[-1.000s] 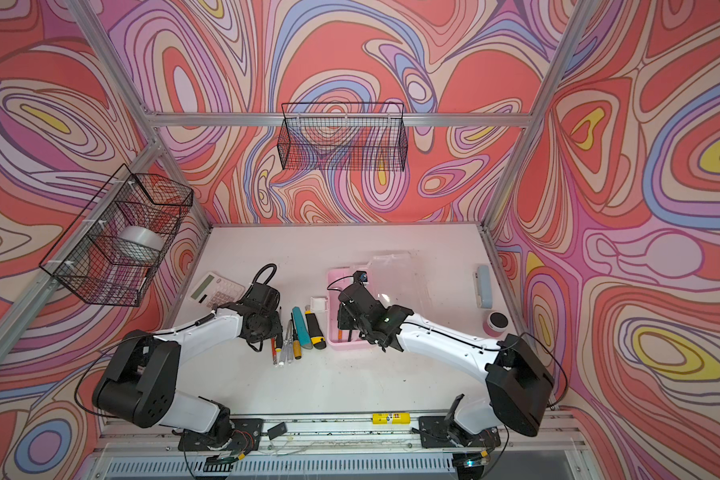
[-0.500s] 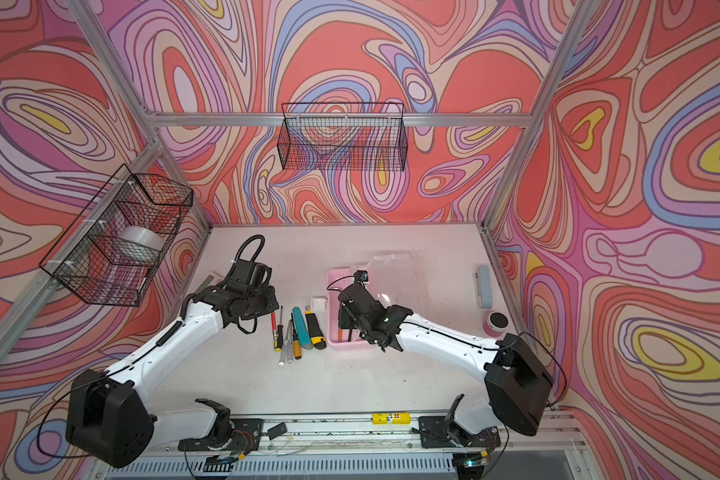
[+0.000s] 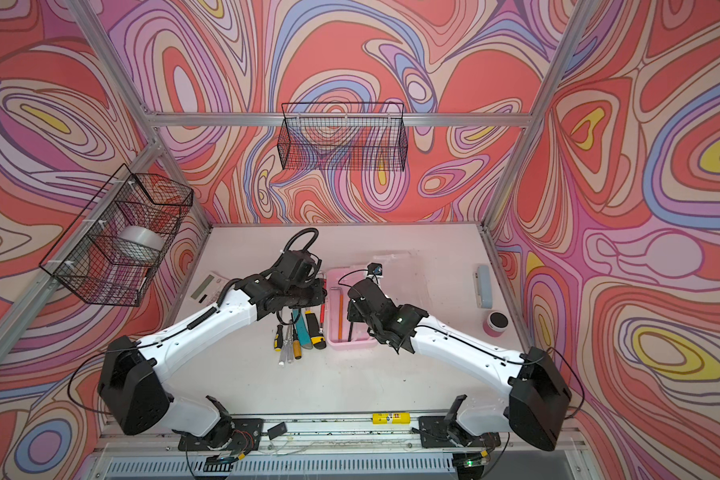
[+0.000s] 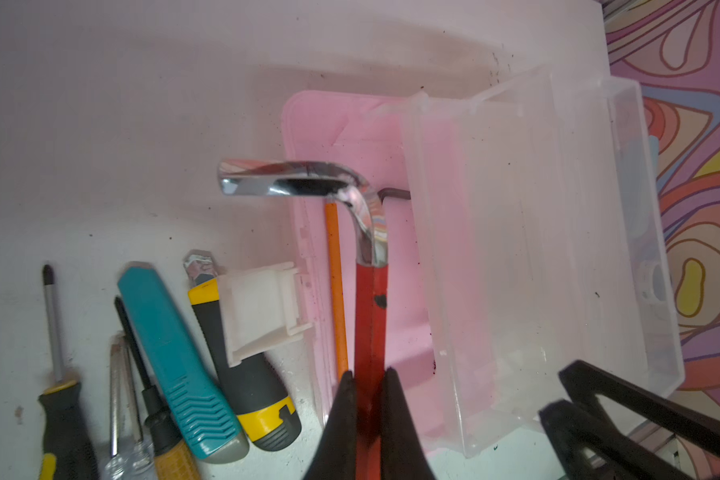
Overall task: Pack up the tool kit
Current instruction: 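Lift the red-handled hex key with the left gripper over the box, then open the left gripper to drop the red-handled hex key in the box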
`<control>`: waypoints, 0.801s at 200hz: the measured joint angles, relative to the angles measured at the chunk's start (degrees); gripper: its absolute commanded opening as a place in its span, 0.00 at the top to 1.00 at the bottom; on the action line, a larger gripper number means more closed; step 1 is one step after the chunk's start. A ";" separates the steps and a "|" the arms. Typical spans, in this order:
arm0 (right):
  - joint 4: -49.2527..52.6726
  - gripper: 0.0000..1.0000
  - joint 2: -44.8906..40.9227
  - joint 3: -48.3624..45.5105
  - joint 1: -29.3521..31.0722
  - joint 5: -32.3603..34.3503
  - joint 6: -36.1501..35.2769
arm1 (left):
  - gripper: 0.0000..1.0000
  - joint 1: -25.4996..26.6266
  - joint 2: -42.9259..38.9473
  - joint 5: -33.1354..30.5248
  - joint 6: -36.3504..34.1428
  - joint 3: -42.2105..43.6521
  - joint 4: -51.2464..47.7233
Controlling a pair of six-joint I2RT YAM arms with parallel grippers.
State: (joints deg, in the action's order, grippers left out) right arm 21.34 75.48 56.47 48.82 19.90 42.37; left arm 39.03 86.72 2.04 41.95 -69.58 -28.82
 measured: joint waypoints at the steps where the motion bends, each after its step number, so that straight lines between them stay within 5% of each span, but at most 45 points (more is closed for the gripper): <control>1: 0.02 0.64 -0.07 0.00 -0.02 0.02 0.00 | 1.00 0.13 0.31 0.07 0.11 -0.02 0.13; 117: 0.13 0.64 -1.46 -0.66 -0.37 0.66 0.74 | 1.00 1.92 13.31 2.47 2.16 -3.61 5.53; 136: 0.11 0.63 -1.46 -0.83 -0.37 0.66 0.83 | 0.77 1.92 15.10 2.75 2.32 -4.52 5.55; 160: 0.11 0.64 -1.49 -1.20 -0.37 0.61 1.22 | 0.67 1.92 16.37 3.08 2.69 -4.90 5.95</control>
State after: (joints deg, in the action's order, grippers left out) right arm 21.45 74.00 55.27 48.45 20.51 43.59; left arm 40.95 103.09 5.13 44.64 -74.48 -22.87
